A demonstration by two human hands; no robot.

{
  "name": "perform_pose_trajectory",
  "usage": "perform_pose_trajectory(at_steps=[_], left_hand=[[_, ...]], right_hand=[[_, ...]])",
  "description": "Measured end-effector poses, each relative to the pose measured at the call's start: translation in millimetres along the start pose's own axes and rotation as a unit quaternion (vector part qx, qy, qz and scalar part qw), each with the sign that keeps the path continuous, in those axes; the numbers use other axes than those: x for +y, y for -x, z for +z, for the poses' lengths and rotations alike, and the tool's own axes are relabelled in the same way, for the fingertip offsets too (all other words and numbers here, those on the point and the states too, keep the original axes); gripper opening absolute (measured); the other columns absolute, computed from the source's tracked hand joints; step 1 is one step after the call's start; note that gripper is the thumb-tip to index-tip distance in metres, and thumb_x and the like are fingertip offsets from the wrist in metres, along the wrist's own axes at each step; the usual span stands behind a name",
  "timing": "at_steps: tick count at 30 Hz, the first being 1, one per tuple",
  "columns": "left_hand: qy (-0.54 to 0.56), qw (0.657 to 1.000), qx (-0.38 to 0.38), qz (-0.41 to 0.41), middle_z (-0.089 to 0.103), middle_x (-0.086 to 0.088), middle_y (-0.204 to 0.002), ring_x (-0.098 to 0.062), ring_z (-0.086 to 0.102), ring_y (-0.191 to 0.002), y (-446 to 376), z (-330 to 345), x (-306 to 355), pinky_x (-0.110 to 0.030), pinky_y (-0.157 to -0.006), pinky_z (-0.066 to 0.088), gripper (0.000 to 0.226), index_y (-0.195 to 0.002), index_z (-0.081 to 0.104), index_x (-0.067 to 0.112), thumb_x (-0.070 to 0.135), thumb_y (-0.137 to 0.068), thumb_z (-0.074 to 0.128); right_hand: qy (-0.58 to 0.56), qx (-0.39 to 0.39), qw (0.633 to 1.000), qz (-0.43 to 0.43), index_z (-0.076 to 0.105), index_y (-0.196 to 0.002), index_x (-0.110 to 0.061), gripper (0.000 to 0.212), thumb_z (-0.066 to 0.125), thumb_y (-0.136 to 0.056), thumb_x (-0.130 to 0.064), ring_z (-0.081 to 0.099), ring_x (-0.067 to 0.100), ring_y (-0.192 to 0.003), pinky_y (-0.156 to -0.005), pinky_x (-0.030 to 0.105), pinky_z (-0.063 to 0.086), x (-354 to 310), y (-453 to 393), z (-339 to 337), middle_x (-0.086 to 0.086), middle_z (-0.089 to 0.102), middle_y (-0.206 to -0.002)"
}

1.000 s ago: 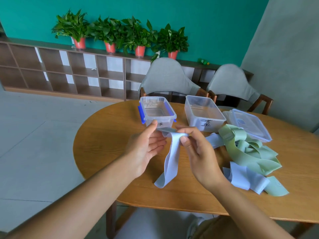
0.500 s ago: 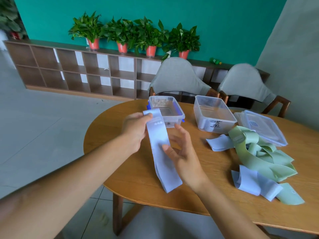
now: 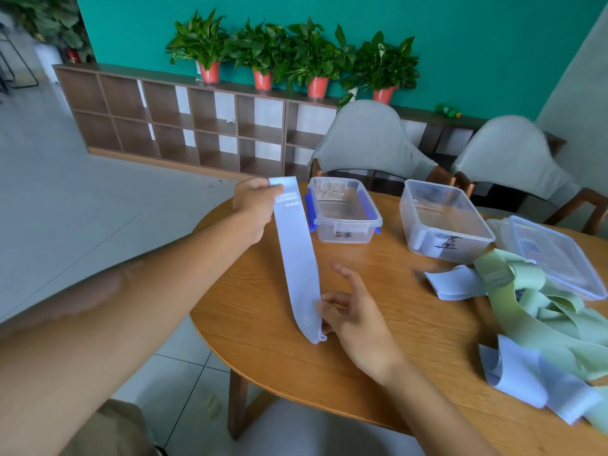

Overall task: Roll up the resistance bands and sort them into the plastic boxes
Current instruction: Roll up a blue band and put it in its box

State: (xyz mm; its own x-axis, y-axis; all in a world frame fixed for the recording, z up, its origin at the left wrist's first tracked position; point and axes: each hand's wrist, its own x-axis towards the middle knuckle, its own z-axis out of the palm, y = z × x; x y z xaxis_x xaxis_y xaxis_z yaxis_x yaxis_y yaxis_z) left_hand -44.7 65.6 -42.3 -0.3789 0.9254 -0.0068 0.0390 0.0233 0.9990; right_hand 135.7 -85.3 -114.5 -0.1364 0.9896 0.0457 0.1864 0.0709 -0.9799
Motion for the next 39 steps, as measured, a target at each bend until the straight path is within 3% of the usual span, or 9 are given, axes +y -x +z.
perform_pose_trajectory(at_steps=[5,12,15,18,21,23,26,35,39], left_hand=[[-0.009,1.0,0.018,-0.006,0.07,-0.009,-0.103,-0.013,0.057,-0.068,-31.6,-1.6,-10.9,-0.02,-0.053,0.044,0.022,-0.114,0.065,0.014,0.024,-0.095,0.068],[-0.078,0.997,-0.014,-0.002,0.063,-0.007,-0.086,-0.014,0.054,-0.063,-60.3,-0.8,-30.2,-0.023,-0.057,0.047,0.018,-0.109,0.064,0.014,0.022,-0.094,0.07],[-0.092,0.996,-0.017,-0.002,0.063,-0.006,-0.083,-0.013,0.056,-0.062,-67.1,-1.6,-39.4,-0.022,-0.057,0.047,0.019,-0.113,0.065,0.016,0.022,-0.095,0.068],[-0.089,0.996,-0.023,-0.009,0.069,-0.005,-0.104,-0.015,0.068,-0.073,-71.0,-6.0,-48.2,-0.021,-0.059,0.052,0.024,-0.119,0.067,0.015,0.023,-0.096,0.066],[-0.096,0.994,-0.057,-0.009,0.071,-0.002,-0.112,-0.018,0.073,-0.084,-65.8,-16.6,-57.6,-0.028,-0.069,0.059,0.018,-0.111,0.07,0.018,0.026,-0.096,0.064],[-0.138,0.988,-0.064,0.027,0.07,0.001,-0.113,-0.017,0.073,-0.086,-56.6,-26.8,-66.1,-0.033,-0.078,0.062,0.021,-0.114,0.069,0.019,0.028,-0.096,0.064],[-0.169,0.979,-0.079,0.078,0.07,0.004,-0.114,-0.012,0.072,-0.086,-33.2,-45.3,-77.3,-0.037,-0.083,0.061,0.019,-0.113,0.069,0.021,0.026,-0.096,0.064],[-0.22,0.949,-0.164,0.153,0.071,0.021,-0.094,0.0,0.067,-0.09,90.5,-97.0,-89.0,-0.014,-0.078,0.051,0.009,-0.099,0.072,0.029,0.023,-0.093,0.068],[-0.23,0.941,-0.167,0.183,0.07,0.015,-0.091,-0.006,0.068,-0.088,133.1,-111.0,-97.8,-0.024,-0.078,0.054,0.011,-0.095,0.071,0.025,0.016,-0.09,0.07]], right_hand=[[0.002,0.044,0.999,-0.002,0.043,-0.133,-0.033,0.048,0.052,-0.099,-0.001,0.061,0.0,-0.067,-0.059,0.015,0.047,-1.8,-19.7,5.4,0.01,0.069,-0.097],[-0.046,-0.029,0.998,0.038,0.047,-0.133,-0.028,0.049,0.053,-0.098,0.005,0.073,0.036,-0.081,-0.066,0.036,0.063,1.9,-29.5,40.5,0.015,0.067,-0.106],[0.004,-0.026,0.999,0.038,0.05,-0.133,-0.03,0.049,0.054,-0.097,0.003,0.074,0.029,-0.071,-0.066,0.034,0.062,3.8,-34.9,55.0,0.01,0.066,-0.108],[0.115,-0.024,0.993,0.018,0.05,-0.129,-0.025,0.035,0.056,-0.099,-0.008,0.069,0.017,-0.052,-0.055,0.024,0.057,-1.2,-36.7,53.8,0.001,0.069,-0.088],[0.252,0.006,0.967,-0.03,0.058,-0.119,-0.023,0.021,0.056,-0.099,-0.02,0.062,0.007,-0.052,-0.058,0.017,0.051,3.2,-36.7,47.8,-0.005,0.066,-0.071],[0.288,0.022,0.956,-0.046,0.062,-0.114,-0.025,0.018,0.058,-0.097,-0.022,0.062,0.004,-0.06,-0.061,0.012,0.047,6.7,-33.6,44.4,-0.011,0.064,-0.069],[0.277,0.043,0.957,-0.074,0.065,-0.104,-0.027,0.012,0.062,-0.095,-0.019,0.064,0.005,-0.067,-0.063,0.019,0.05,12.8,-24.0,40.6,-0.011,0.065,-0.068],[0.206,0.065,0.968,-0.13,0.066,-0.102,-0.027,0.018,0.065,-0.094,-0.011,0.064,0.01,-0.063,-0.065,0.025,0.051,22.8,-12.0,39.5,-0.013,0.07,-0.079],[0.209,0.084,0.959,-0.17,0.068,-0.1,-0.024,0.02,0.067,-0.091,-0.006,0.068,0.009,-0.078,-0.074,0.026,0.053,19.2,-2.9,37.0,-0.014,0.071,-0.087]])
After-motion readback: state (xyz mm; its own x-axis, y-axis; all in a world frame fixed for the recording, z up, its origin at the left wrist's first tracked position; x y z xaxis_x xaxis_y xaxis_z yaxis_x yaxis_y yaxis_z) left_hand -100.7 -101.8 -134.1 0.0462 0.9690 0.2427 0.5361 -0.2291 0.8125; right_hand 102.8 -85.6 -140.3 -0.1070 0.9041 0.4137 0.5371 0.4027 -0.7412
